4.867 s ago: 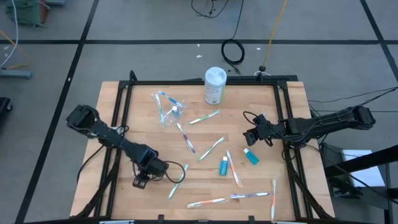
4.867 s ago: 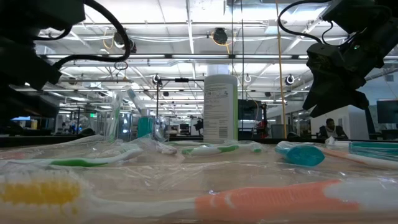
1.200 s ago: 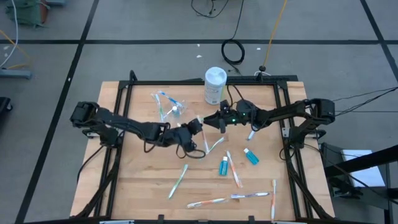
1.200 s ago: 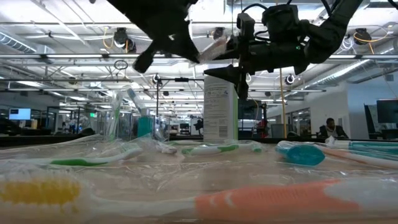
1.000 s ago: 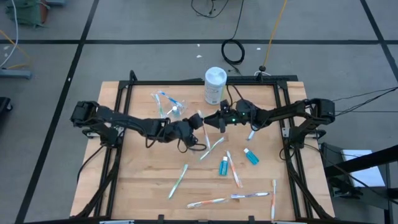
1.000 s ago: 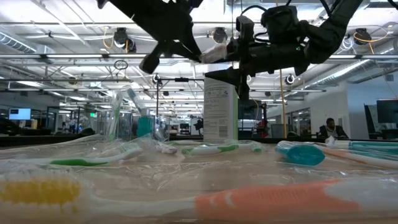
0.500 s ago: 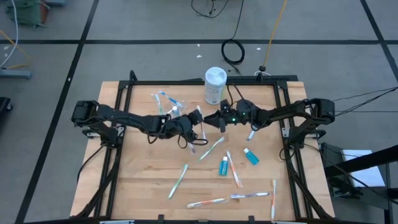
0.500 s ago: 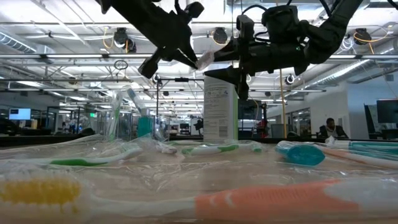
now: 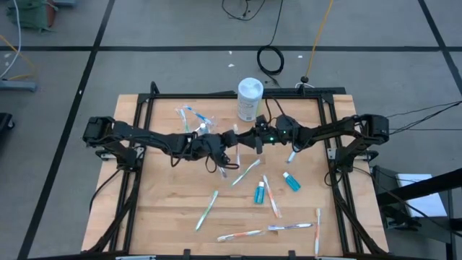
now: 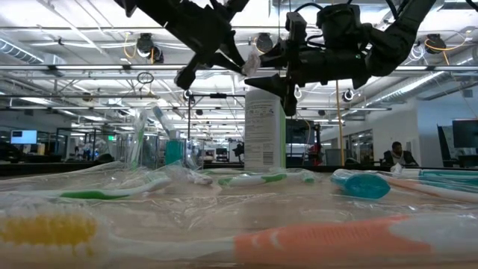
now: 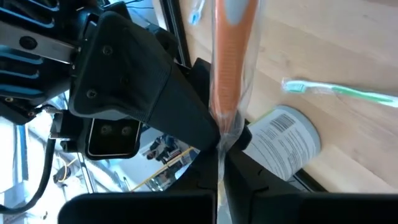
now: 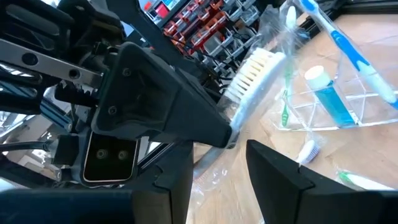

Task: Pick & Place toothbrushing station
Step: Put the orange toothbrush into the left of the transparent organizer

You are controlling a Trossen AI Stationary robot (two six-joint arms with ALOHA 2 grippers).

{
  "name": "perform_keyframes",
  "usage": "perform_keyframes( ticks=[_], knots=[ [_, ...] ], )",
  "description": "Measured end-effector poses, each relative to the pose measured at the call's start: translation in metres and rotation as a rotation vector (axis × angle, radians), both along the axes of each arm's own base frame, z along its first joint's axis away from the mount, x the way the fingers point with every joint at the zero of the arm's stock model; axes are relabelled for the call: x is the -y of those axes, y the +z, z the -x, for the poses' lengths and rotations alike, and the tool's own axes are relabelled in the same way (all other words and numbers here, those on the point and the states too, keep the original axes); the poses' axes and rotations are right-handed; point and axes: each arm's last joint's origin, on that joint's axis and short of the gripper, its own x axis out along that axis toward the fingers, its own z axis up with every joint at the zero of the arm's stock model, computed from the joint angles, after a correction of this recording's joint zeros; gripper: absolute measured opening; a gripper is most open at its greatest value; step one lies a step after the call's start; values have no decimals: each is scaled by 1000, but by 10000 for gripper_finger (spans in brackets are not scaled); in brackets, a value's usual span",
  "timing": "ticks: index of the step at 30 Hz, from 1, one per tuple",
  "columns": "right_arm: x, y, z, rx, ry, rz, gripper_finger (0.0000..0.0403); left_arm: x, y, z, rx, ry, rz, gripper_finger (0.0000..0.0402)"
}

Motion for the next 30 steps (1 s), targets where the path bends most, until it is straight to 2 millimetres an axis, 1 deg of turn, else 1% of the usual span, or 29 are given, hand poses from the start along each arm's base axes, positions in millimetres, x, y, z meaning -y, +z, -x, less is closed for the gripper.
perform_keyframes(
  ticks=[2,7,12,15,21,25,30],
  knots=[
    [0,1,0,5,0,4,141,0,1,-1,5,-3,-15,6],
    [0,1,0,6,-1,24,141,-4,1,-1,-4,-2,-40,23],
    [1,1,0,11,-10,2,141,-11,2,0,-15,78,-88,9],
    [0,1,0,10,-3,0,141,-13,3,0,-32,81,-130,5],
    [1,2,0,20,-7,10,140,-12,6,-1,-16,62,-153,23],
    [3,4,0,38,-12,32,124,-12,8,-2,15,50,-143,24],
    [3,4,0,44,-13,37,84,-12,8,-3,1,38,-169,25]
  ],
)
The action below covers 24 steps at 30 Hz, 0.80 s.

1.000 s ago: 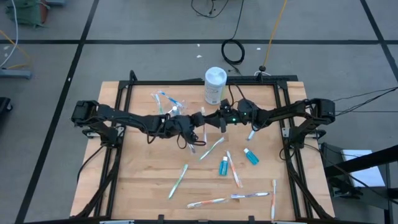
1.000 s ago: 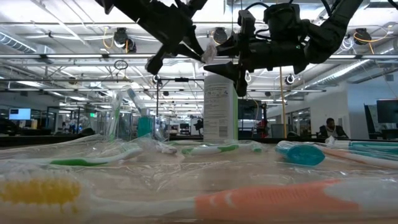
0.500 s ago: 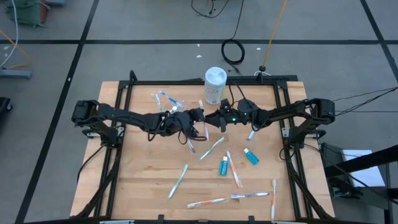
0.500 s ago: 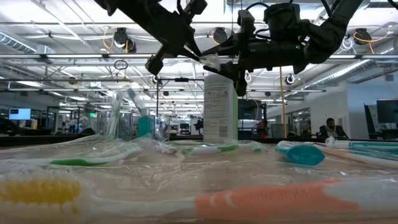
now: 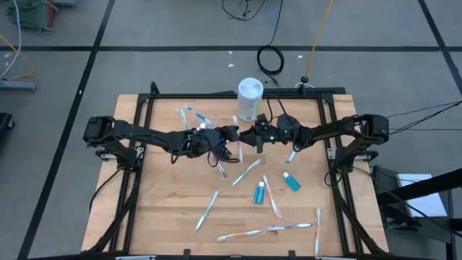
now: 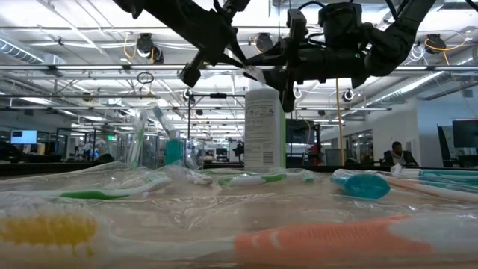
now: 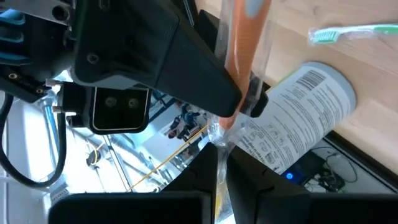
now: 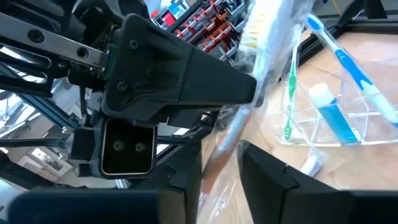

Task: Pick & Place toothbrushing station
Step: Put the orange toothbrush into the left of the transparent organizer

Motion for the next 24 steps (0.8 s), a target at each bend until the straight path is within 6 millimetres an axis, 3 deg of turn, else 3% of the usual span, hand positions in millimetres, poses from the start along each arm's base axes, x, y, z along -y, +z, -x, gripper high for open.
perform_keyframes(
  ticks=[8,24],
  knots=[
    [2,-1,0,-10,-8,-1,25,6,1,0,-38,-33,-64,26],
    [2,0,1,0,-12,19,25,15,1,0,59,-15,78,26]
  ],
)
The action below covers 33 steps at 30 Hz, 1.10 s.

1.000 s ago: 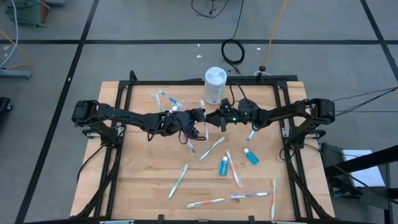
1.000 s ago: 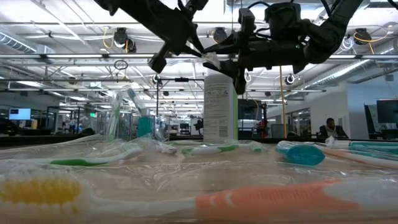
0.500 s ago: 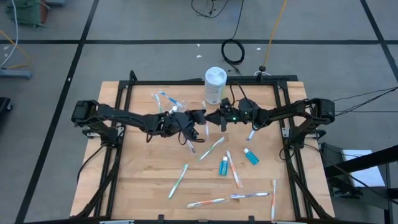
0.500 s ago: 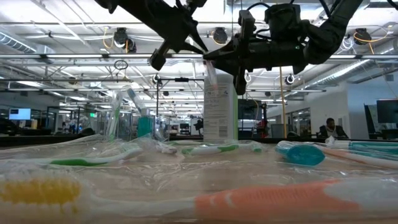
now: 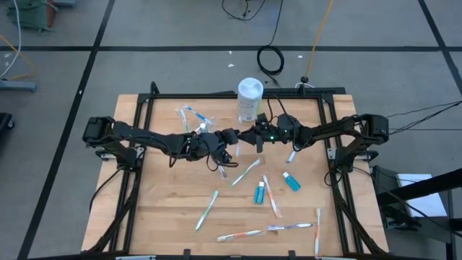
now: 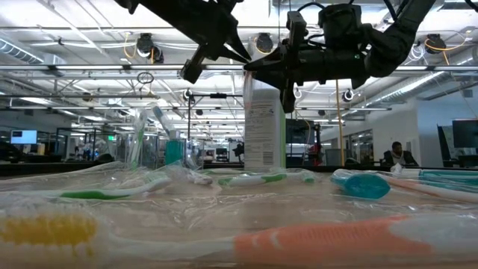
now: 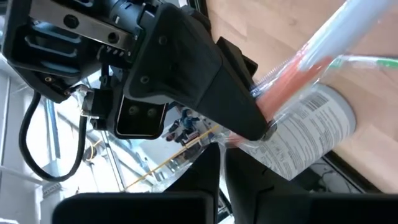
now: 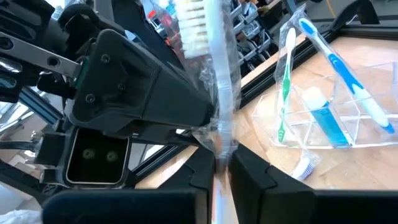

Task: Pick & Place toothbrushing station
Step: Put the orange toothbrush into the left of the transparent organizer

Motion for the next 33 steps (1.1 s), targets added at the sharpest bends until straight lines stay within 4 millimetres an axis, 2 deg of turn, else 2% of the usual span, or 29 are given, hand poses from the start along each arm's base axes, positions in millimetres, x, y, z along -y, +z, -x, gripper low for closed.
perform_keyframes(
  ticks=[5,14,18,20,23,28,31,33],
  knots=[
    [1,0,0,0,-1,5,24,5,0,0,36,27,47,48],
    [2,0,0,1,-8,11,25,24,1,5,188,174,197,144],
    [2,0,0,1,-5,18,23,40,12,15,261,149,319,168],
    [2,0,0,0,-3,27,24,42,22,24,302,158,382,174],
    [2,-1,0,-6,0,31,26,34,39,42,377,198,526,176],
    [1,2,1,28,41,137,21,5,62,72,429,187,1011,164],
    [0,6,1,75,50,210,20,-17,65,80,428,184,1322,152],
    [0,8,1,93,51,231,22,-30,60,80,428,175,1459,145]
  ],
)
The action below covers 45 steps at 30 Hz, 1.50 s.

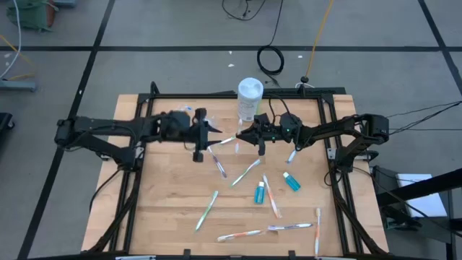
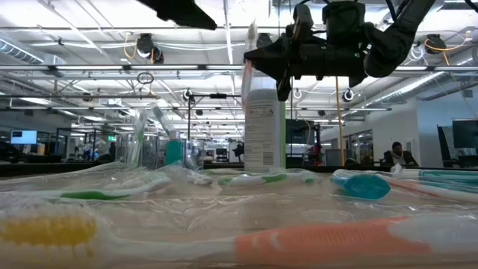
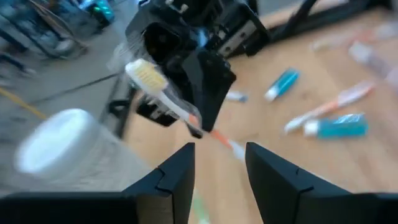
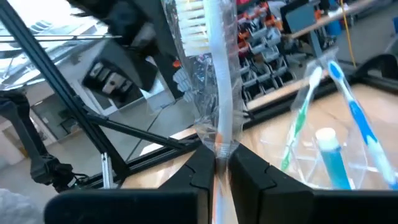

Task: Pick & Place toothbrushing station
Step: Put the orange toothbrush into the left of the transparent organizer

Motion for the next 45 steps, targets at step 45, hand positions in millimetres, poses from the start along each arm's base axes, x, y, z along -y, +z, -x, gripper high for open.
perform_keyframes(
  ticks=[45],
  knots=[
    [-2,0,0,0,28,21,23,-53,-22,-26,342,59,408,143]
  ],
)
